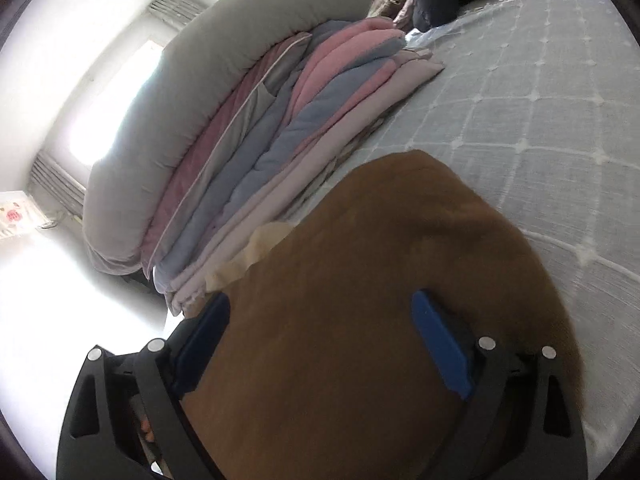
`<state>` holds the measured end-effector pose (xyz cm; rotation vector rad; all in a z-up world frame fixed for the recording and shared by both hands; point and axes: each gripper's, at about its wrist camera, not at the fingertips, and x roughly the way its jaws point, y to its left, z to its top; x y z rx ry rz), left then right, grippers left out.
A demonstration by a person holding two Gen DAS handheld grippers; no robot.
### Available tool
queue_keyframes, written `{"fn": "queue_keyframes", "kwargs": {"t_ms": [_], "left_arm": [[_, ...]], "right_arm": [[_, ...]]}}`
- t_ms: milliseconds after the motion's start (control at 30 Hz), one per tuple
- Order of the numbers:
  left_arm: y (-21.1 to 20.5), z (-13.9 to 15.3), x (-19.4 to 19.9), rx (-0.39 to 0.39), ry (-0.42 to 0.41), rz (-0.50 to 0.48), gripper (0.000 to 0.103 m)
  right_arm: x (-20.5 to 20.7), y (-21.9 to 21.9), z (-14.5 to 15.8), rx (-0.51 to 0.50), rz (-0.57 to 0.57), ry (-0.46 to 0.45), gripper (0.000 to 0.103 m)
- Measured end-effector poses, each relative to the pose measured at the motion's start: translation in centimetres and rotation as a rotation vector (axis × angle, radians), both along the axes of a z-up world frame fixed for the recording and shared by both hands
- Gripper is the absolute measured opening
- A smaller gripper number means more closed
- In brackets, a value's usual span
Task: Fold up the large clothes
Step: 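Lay the hem over the collar and open both tools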
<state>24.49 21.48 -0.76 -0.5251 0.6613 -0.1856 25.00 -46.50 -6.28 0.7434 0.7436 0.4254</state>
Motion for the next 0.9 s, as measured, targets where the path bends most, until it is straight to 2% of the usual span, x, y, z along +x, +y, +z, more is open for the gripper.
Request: {"fn": "queue_keyframes", "kwargs": {"t_ms": [100,133,167,233,300,367,467,567,667,867,900], "left_arm": [[1.2,1.5,-4.3,0.031,-0.019,-0.023,0.074],[1.9,2.2,-7.1,0.055,-0.005,-0.028,0.074],[2.4,2.4,-8.6,0.057,0.002,-0.03,0.074],[4.0,2.1,-12.8,0.025,0.062,-0.029,0.074],[5.4,1.0,-16.1,-0.05,0.122,-0.018,0.074],[6.8,-0.9,-19.2,-0.17,0.186,0.008,0.074],[7.6,-4.3,-22.2,-0.38,0.281,0.041,0.074],[6.9,-6.1,-23.0,-0.491,0.365,0.042,0.074],[6.1,-6.7,-22.7,-0.541,0.369,0.051,0.074],[4.5,-8.5,-21.0,-0.621,0.378,0.103,0.075],[4.3,-8.5,-20.4,-0.612,0.369,0.124,0.075]], "right_arm": [[-3.5,0.0,1.4,-0.031,0.017,0.012,0.089],[-4.1,0.9,2.2,-0.057,0.032,0.017,0.089],[-6.6,-0.1,2.6,-0.093,0.046,0.033,0.089],[-10.0,-1.3,2.6,-0.1,0.059,0.064,0.091],[-14.3,-3.1,1.7,-0.075,0.058,0.123,0.092],[-18.1,-4.6,-0.1,-0.017,0.055,0.188,0.092],[-20.6,-5.6,-2.5,0.106,0.048,0.25,0.092],[-21.6,-5.9,-4.3,0.245,0.021,0.272,0.092],[-21.5,-5.7,-4.5,0.32,-0.003,0.262,0.092],[-18.9,-4.3,-4.9,0.33,-0.058,0.291,0.094],[-18.4,-4.0,-4.9,0.326,-0.064,0.293,0.096]]}}
